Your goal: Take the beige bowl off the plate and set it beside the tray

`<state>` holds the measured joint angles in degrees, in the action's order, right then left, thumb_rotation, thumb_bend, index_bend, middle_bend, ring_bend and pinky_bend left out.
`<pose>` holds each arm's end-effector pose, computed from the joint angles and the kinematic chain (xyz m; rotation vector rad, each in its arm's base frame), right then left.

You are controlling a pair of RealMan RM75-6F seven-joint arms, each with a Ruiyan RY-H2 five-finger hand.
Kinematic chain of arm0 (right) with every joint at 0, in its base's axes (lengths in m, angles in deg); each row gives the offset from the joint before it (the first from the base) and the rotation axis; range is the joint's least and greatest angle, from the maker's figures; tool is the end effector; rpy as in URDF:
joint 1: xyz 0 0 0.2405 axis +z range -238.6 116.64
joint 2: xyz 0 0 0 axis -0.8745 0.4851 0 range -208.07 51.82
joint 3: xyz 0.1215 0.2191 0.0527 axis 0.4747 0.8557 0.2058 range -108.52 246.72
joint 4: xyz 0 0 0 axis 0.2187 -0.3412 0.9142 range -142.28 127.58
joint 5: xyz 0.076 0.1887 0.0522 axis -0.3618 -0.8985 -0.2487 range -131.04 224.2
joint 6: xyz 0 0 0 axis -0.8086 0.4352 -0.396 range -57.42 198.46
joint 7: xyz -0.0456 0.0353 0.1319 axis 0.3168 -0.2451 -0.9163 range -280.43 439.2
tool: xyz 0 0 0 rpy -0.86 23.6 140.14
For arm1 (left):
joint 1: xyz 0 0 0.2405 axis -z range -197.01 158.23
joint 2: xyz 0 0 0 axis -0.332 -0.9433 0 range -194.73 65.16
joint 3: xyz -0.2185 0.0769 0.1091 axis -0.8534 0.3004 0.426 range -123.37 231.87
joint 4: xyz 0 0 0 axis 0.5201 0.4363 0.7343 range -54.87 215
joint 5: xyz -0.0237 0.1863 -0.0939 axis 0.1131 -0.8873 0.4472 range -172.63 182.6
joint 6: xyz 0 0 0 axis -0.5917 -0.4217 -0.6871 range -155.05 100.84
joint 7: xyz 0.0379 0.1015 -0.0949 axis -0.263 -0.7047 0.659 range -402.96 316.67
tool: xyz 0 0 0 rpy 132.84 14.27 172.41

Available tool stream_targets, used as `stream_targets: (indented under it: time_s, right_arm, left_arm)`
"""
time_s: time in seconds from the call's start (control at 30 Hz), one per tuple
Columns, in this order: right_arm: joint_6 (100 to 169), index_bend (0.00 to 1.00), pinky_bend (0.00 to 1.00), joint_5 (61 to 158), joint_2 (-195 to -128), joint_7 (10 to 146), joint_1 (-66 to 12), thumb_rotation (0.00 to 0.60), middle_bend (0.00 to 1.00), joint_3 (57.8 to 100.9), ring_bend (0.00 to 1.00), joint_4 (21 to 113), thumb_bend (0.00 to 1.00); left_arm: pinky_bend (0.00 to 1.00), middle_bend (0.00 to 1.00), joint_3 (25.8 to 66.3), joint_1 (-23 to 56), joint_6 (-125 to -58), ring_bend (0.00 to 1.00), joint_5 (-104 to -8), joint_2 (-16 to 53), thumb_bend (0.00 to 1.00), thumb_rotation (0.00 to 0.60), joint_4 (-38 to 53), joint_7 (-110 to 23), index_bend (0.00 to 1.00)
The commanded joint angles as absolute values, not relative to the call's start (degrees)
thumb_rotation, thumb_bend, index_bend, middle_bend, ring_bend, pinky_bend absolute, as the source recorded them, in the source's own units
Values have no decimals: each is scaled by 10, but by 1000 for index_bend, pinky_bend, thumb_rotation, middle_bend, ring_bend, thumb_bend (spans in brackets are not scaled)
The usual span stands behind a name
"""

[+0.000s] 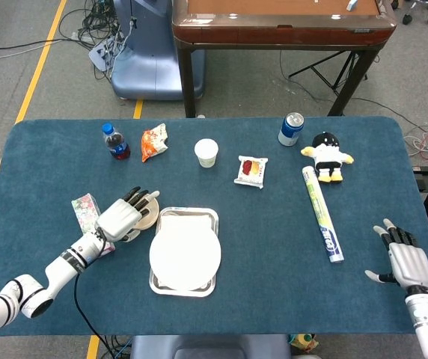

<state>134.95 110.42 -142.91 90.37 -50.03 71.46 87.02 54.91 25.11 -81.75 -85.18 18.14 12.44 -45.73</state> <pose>-0.3487 -0.1976 0.1202 1.3871 -1.1972 0.4968 -0.2038 0.3606 0.0151 -2.1554 -0.5224 -0.7872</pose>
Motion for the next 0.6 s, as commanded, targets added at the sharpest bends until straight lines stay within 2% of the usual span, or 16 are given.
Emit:
stream_targets:
  time_s: [0.03,0.3,0.6]
  right_arm:
    - [1352,0,0,1108,-1428,904,-501,600,0,713,0,872,212]
    - [1376,0,0,1134,-1423,903,-510,600,0,708,0,887,212]
    - [1419,0,0,1179,-1415,902,-527,600,0,698,0,909,211]
  left_arm:
    - [0,0,543,240,-832,0,-840,151,319,600,80,-492,175]
    - [0,0,544,191,-886,0,-815,65,319,600,-65,-581,180]
    - [0,0,578,92,-1011,0,-841,-6,319,600,-175,-617,187]
